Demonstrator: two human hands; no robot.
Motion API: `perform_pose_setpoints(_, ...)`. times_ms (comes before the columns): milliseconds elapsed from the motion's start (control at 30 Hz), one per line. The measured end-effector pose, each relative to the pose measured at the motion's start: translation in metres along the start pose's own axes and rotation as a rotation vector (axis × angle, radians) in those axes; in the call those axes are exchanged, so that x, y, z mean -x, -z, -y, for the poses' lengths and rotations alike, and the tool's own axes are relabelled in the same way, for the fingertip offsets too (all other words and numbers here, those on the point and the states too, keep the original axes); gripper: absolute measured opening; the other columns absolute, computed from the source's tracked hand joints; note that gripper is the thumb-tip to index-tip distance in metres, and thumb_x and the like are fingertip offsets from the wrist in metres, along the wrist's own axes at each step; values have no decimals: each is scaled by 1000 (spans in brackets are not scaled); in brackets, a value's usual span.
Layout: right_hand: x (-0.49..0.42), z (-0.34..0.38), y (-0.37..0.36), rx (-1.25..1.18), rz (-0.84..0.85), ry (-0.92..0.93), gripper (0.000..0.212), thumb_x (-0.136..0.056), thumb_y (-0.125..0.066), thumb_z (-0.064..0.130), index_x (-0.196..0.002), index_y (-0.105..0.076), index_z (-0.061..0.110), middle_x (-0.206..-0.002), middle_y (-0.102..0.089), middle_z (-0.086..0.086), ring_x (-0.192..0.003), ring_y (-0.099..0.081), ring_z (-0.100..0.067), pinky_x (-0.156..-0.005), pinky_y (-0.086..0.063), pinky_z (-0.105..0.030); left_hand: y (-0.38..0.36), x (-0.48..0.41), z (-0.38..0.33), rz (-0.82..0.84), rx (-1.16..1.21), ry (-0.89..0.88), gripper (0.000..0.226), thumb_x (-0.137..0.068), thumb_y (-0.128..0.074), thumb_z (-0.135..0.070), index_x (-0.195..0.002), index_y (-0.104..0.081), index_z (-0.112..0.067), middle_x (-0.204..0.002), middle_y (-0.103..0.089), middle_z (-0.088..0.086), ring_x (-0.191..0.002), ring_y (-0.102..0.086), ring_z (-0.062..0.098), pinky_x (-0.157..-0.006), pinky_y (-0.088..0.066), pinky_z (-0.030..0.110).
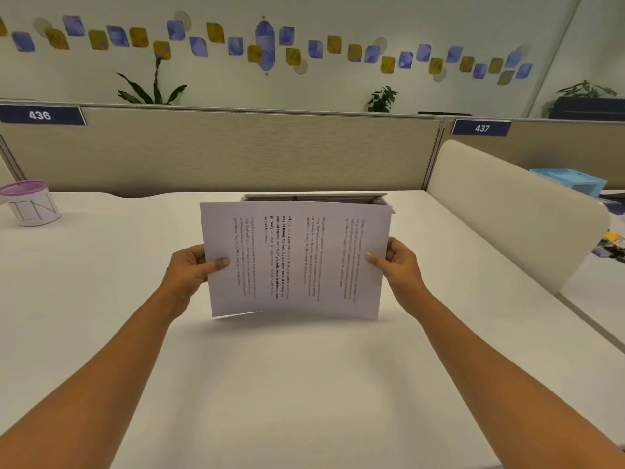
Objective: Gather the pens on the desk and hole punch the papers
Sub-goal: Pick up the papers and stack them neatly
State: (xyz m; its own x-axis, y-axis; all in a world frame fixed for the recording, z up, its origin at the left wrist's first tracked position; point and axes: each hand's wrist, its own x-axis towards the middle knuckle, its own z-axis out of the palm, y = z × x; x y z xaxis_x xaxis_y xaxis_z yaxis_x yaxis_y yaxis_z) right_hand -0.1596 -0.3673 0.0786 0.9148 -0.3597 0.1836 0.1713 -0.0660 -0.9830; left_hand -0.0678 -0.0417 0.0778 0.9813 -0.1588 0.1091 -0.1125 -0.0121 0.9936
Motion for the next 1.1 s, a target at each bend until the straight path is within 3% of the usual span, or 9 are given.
perform_pose_setpoints(100,5,-12,-1,23,-14,-34,26,-88,-60,8,-114,-57,10,-111,-65,-11,-96,-64,-27,-85,-54,-40,-4,3,7,-9,15,6,23,-80,-64,2,-97,-67,-13,-83,-72,-6,-65,-70,4,-55,-54,15)
perform_pose_setpoints(200,3,-13,-1,-15,-28,-23,24,-89,-59,7,-112,-58,13,-108,-66,-7,-94,-65,-24,-82,-55,-36,-6,2,4,-29,27,-11,30,-80,-64,0,-107,-64,-12,-93,-69,2,-73,-70,9,-62,-55,20)
perform_pose_setpoints(300,-1,-15,-1,-33,-23,-15,23,-88,-61,7,-109,-59,17,-107,-67,-3,-93,-66,-18,-78,-56,-29,-6,2,2,-11,25,-8,24,-79,-66,-2,-101,-66,-12,-96,-69,5,-85,-67,21,-73,-53,32)
perform_pose_setpoints(467,-2,-28,2,98,-146,-36,23,-82,-69,10,-99,-56,12,-101,-64,-4,-92,-61,-17,-85,-51,-28,-11,6,9,-17,24,32,12,-81,-65,-7,-90,-68,-15,-84,-73,-5,-84,-66,20,-78,-52,35)
perform_pose_setpoints(600,0,-34,-1,270,-297,-49,21,-82,-70,18,-84,-50,11,-75,-56,3,-72,-52,-15,-62,-42,-15,-19,4,11,-100,46,37,16,-83,-65,-8,-98,-66,-10,-95,-68,5,-83,-66,21,-78,-51,36)
perform_pose_setpoints(700,4,-35,-6,289,-145,-99,19,-85,-66,23,-74,-53,15,-70,-60,2,-63,-56,-14,-57,-43,-17,-28,4,10,-117,98,37,16,-83,-63,-5,-99,-65,-7,-92,-68,4,-79,-66,18,-71,-52,31)
perform_pose_setpoints(867,9,-33,-22,318,363,-348,20,-89,-59,34,-83,-63,16,-78,-66,0,-65,-63,-12,-60,-50,-19,-51,5,8,-131,176,69,20,-85,-60,-1,-104,-62,1,-91,-66,7,-84,-63,28,-75,-53,36)
perform_pose_setpoints(1000,8,-31,-38,264,436,-519,34,-91,-51,44,-89,-62,12,-83,-68,-5,-68,-65,-16,-60,-51,-22,-73,6,6,-221,296,124,28,-85,-59,0,-112,-59,4,-98,-65,8,-77,-62,19,-68,-51,28)
perform_pose_setpoints(1100,2,-28,-48,47,341,-571,31,-94,-48,39,-97,-58,9,-84,-66,-7,-73,-67,-19,-66,-55,-25,-87,9,7,-279,401,165,24,-85,-60,1,-108,-60,-4,-95,-65,5,-74,-62,12,-60,-54,23)
